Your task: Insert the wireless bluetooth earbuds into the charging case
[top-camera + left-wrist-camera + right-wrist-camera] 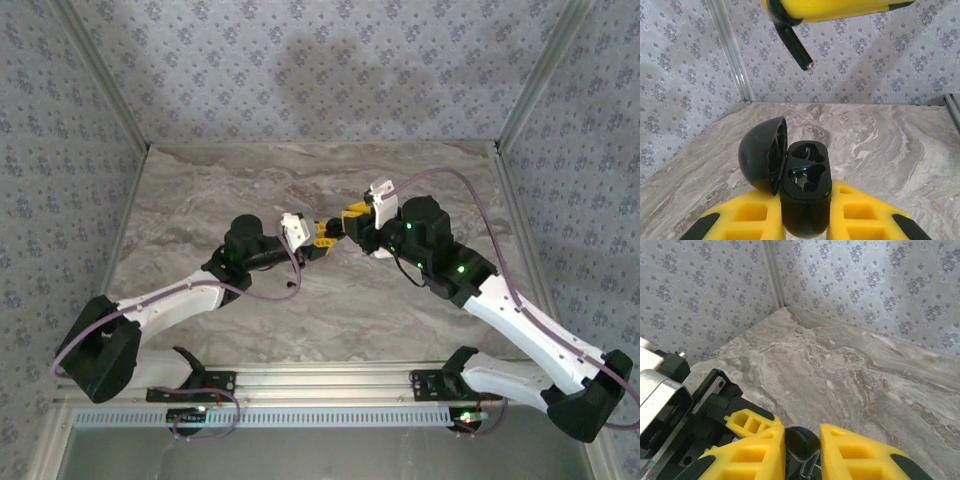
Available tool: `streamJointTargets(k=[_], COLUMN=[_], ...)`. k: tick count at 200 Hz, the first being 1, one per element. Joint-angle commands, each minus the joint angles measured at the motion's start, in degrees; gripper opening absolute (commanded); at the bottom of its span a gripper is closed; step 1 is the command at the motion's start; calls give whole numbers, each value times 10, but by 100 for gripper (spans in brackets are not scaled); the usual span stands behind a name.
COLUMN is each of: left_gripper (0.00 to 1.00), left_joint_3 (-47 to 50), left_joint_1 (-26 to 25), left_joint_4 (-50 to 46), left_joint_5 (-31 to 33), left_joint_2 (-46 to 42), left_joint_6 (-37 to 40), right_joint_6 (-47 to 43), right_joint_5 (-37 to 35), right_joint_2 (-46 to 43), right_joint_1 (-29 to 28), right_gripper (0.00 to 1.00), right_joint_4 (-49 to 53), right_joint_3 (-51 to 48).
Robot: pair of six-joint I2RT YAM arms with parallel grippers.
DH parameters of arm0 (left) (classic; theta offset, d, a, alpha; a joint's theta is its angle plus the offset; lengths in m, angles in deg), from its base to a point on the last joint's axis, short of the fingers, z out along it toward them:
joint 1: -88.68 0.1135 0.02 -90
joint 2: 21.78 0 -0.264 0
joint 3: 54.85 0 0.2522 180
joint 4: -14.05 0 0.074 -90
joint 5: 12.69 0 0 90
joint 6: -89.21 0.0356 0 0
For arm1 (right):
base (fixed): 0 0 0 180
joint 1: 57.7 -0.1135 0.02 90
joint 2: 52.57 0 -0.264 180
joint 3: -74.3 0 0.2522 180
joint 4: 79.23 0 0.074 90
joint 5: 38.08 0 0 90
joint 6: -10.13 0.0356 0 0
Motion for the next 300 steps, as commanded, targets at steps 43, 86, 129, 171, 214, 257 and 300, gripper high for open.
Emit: streamJointTargets(k=[43,86,129,171,214,257,300], left_gripper=[15,15,15,15,15,15,15], left_joint_3=[-17,-21,-20,-24,-25,-25,-27], left_joint_1=[-7,-7,-7,-7,-7,-7,-7], left_joint_4=[2,17,41,50,61,75,83], left_joint_5=[8,7,11,9,10,20,29], left_joint_2=[-21,-20,-19,-15,-14,-16,-14], left_joint_6=[32,6,-30,-44,-61,-79,-92], right_joint_6=[-25,-19,-13,-11,-11,-6,-2], right_joint_5=[28,35,33,20,19,27,47], right_joint_2=[12,22,27,25,28,27,26], right_joint_1=[1,0,-2,-1,0,-1,-2], right_gripper=[24,24,23,24,24,24,24], right_joint_4=[-29,-35,-45,-52,-59,-58,-51], right_joint_3=[-10,-13,-21,-30,-31,-37,-39])
